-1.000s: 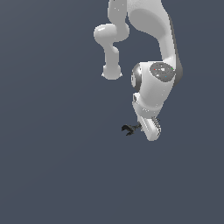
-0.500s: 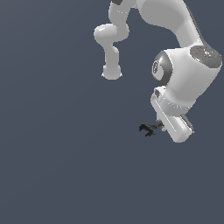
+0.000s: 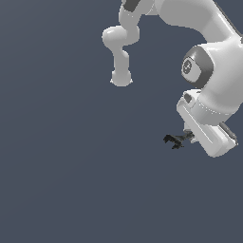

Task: Pick up the object and move it to a goal position.

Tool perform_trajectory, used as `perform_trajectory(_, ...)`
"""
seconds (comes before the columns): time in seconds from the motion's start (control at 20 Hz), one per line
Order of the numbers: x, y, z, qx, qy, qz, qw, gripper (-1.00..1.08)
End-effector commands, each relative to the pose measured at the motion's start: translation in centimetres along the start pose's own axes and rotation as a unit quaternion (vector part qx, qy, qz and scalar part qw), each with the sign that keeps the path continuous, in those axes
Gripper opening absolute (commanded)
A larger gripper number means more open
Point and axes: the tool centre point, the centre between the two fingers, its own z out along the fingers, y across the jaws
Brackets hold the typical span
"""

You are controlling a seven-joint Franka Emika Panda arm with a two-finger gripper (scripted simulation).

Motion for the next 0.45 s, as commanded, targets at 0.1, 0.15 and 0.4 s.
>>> perform_trajectory(0.1, -0.61, -0.61, -0.66, 0.000, 0.000, 0.000, 1.0000, -1.00)
perform_trajectory(0.15, -0.69, -0.69, -0.73, 0.000, 0.000, 0.000, 1.0000, -1.00)
perform_trajectory(0.4, -0.85, -0.88, -0.90, 0.000, 0.000, 0.000, 1.0000, -1.00)
